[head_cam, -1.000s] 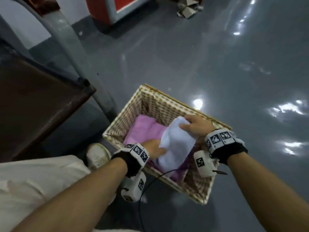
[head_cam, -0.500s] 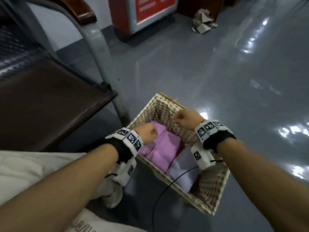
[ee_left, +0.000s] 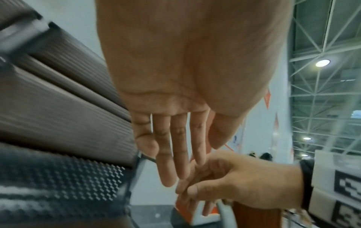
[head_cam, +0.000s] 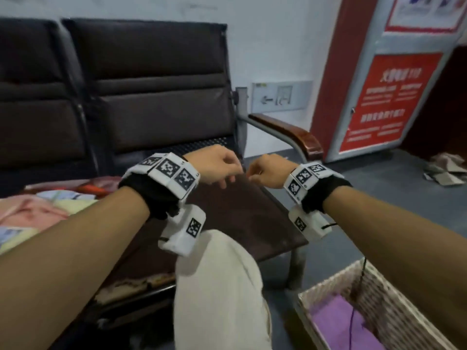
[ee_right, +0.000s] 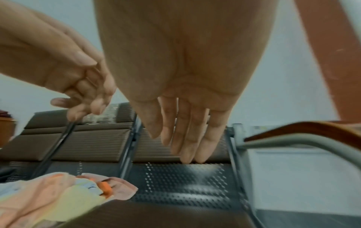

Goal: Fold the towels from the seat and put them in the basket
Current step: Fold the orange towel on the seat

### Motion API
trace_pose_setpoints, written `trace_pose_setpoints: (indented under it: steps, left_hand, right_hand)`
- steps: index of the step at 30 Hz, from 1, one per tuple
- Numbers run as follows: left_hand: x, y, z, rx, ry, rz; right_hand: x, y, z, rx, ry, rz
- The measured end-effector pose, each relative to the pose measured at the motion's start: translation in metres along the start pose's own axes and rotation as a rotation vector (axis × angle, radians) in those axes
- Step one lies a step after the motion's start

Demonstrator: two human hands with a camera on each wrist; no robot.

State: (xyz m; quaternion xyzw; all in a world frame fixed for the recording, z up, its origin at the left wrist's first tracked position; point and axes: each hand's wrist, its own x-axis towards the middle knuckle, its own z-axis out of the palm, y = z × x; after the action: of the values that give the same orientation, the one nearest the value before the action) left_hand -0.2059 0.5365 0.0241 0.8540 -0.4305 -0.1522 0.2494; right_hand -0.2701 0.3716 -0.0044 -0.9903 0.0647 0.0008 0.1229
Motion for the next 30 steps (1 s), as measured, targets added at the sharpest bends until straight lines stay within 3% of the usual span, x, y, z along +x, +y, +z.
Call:
trace_pose_setpoints:
  steps: [7,12,17,24,27,30]
  left_hand:
    - [-0.074,-0.141,-0.070,0.081,0.179,-0.259]
    - [-0.135,-0.252,-0.079,0.063,0.232,-0.453]
    - [-0.187,-0.327,-0.072,0.115,0.174,-0.632]
    - [-0.203,-0.357,-0.065,0.129,0.054,-0.641]
    - [-0.197,-0.358,-0.061,0.143,0.064,-0.616]
    - [-0.192,-0.357,-0.062,0.132,0.168,-0.583]
  right_hand:
    - [0.101,-0.126,0.010,-0.035,-0.096,-0.256]
    - [0.141,-0.199,0.072,0.003,-0.198,-0.399]
    - [0.160,-0.262,0.145,0.061,-0.312,-0.519]
    - [0.168,-0.314,0.217,0.223,-0.462,-0.327]
    - [0.167,-0.321,0.222,0.172,-0.392,-0.346]
    - [0.159,-0.314,0.202,0.245,-0.284,-0.446]
